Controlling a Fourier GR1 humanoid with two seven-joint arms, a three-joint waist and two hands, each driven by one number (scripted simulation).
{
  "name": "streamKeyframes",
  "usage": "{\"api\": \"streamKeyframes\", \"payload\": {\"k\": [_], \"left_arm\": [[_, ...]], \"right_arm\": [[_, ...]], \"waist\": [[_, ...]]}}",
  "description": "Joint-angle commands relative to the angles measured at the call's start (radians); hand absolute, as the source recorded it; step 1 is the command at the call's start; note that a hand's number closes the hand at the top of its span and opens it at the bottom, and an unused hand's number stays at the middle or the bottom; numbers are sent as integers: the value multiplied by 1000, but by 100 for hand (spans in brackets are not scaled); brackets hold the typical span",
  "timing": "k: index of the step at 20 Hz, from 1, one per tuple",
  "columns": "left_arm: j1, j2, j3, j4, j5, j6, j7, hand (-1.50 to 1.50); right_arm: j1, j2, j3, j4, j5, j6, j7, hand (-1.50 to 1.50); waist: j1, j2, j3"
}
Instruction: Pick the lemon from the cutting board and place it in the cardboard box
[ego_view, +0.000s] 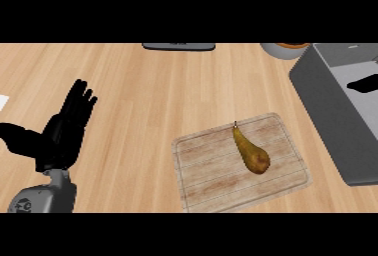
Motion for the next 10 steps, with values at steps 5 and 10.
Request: {"api": "streamKeyframes", "payload": {"k": [5, 10], "left_arm": [[8, -11, 7, 40, -1, 1, -35, 0], [-1, -3, 4, 15, -7, 5, -13, 0]], "right_arm": [[-56, 5, -212, 12, -274, -32, -236, -150], [-88, -32, -393, 28, -490, 104, -265, -150]], "waist": [[-13, -4, -1], [-24, -7, 0]]}}
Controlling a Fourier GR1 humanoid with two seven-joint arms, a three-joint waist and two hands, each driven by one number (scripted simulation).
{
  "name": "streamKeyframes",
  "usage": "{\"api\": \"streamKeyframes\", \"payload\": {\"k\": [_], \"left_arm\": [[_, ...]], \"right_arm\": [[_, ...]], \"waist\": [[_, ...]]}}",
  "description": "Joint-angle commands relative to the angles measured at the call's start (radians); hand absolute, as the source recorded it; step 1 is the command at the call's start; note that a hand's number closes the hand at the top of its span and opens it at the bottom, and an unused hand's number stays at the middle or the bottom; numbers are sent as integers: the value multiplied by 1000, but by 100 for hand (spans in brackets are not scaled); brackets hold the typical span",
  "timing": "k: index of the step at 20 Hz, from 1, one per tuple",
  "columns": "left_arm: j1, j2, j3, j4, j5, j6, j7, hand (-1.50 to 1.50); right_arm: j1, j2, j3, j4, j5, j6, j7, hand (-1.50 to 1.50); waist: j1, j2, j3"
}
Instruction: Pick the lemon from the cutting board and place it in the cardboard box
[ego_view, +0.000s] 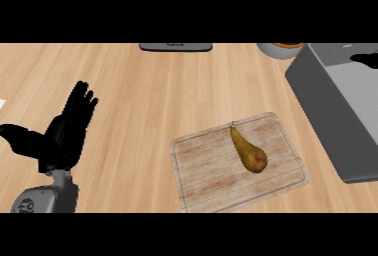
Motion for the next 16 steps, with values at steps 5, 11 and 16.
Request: {"api": "streamKeyframes", "payload": {"k": [5, 11, 16], "left_arm": [[-19, 2, 13, -22, 7, 15, 28, 0], [-9, -22, -20, -30, -27, 38, 29, 0], [28, 6, 7, -46, 10, -6, 22, 0]], "right_arm": [[25, -91, -216, 50, -270, 178, -111, -150], [77, -124, -229, 92, -339, 172, -182, -150], [152, -185, -258, 125, -406, 223, -265, -150]], "waist": [[-7, -1, 0], [-3, -2, -2], [-1, -1, -1]]}}
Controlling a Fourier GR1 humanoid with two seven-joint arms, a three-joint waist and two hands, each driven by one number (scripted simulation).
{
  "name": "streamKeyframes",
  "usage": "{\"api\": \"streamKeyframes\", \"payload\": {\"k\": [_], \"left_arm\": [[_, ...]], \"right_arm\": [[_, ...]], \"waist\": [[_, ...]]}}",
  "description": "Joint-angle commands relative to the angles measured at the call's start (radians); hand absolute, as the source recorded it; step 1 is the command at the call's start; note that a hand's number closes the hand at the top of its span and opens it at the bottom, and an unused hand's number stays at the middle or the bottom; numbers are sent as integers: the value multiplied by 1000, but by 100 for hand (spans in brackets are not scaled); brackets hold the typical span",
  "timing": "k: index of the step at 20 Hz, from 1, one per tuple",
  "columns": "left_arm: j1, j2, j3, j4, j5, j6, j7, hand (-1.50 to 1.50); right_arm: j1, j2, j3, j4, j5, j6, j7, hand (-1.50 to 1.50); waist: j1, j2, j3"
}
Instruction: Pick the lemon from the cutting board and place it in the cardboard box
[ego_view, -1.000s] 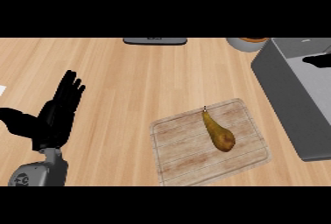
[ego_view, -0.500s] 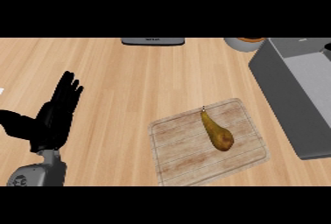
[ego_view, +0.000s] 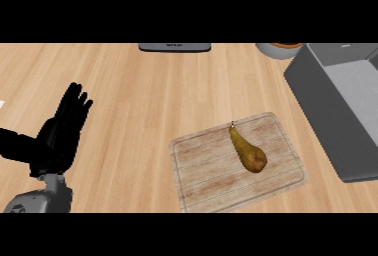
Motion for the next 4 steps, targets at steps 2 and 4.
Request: {"api": "streamKeyframes", "payload": {"k": [2, 4], "left_arm": [[55, -45, -49, -27, -31, 12, -42, 0], [-26, 12, 11, 30, -1, -12, -14, 0]], "right_arm": [[44, -80, -29, 55, -63, 55, -54, -150], [85, -52, 3, 39, -75, 59, -76, -150]], "waist": [[7, 3, 1], [-3, 0, 0]]}}
